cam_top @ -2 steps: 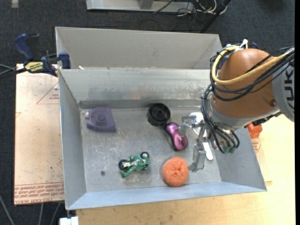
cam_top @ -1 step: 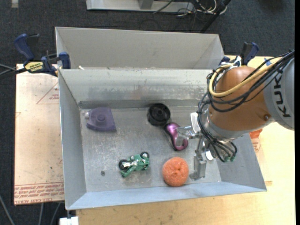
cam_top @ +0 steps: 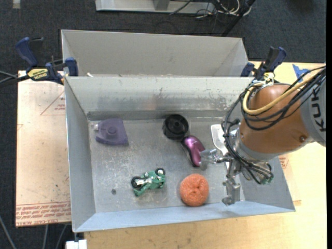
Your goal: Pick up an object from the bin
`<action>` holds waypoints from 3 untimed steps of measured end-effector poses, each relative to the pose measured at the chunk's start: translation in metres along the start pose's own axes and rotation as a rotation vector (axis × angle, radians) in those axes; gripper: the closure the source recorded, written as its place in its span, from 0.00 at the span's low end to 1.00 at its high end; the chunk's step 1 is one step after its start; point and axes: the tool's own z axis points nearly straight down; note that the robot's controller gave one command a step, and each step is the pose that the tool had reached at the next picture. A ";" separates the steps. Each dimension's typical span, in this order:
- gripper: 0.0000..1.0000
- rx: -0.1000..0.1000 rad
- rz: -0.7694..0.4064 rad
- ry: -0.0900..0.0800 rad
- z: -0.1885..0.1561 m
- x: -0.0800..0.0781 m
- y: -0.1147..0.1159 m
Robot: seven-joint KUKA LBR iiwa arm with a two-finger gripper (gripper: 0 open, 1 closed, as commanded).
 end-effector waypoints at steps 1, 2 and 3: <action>0.00 -0.001 -0.120 -0.003 0.014 -0.011 -0.002; 0.00 0.001 -0.025 -0.007 0.090 -0.021 0.009; 1.00 0.000 -0.275 -0.008 0.088 -0.018 0.005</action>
Offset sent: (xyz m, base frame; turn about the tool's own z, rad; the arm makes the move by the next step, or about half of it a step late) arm 0.0140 0.0157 -0.0884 -0.0251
